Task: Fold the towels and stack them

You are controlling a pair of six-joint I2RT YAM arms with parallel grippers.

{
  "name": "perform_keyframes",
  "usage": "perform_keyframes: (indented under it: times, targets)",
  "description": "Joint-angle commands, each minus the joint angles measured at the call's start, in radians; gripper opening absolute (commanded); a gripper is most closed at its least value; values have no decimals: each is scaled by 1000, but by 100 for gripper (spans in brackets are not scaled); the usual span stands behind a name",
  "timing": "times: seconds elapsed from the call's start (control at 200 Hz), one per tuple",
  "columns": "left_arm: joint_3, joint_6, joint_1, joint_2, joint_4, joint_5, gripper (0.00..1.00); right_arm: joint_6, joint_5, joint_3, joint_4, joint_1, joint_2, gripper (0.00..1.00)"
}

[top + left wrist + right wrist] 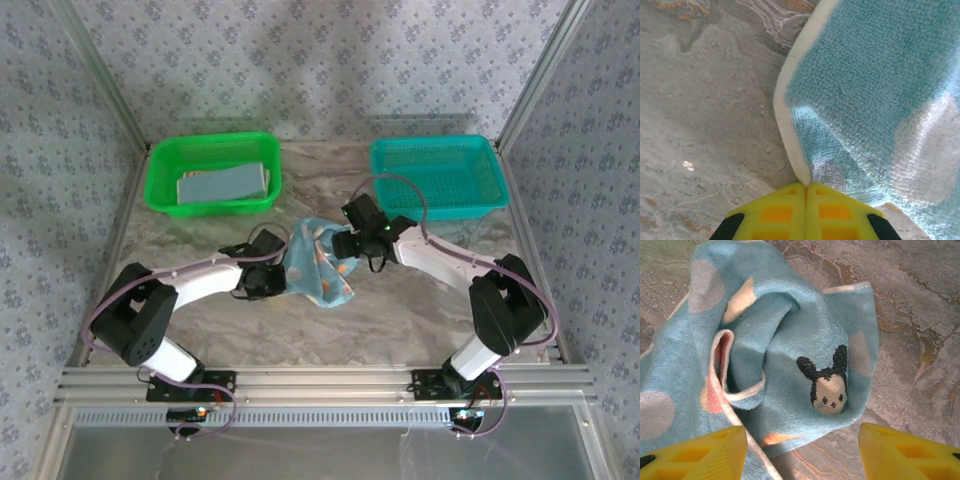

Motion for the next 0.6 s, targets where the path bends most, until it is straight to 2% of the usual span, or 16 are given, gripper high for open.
perform_keyframes:
  times: [0.0, 0.205, 0.36, 0.6]
  targets:
    - [21, 24, 2, -55, -149, -82, 0, 13, 8, -33, -24, 15, -38, 62]
    - [33, 80, 68, -208, -389, -148, 0, 47, -46, -143, 9, 71, -72, 55]
    - [18, 94, 72, -254, -406, -108, 0, 100, -86, -248, 67, 139, -94, 46]
    - [12, 103, 72, -244, -394, -75, 0, 170, -81, -342, 148, 233, -101, 40]
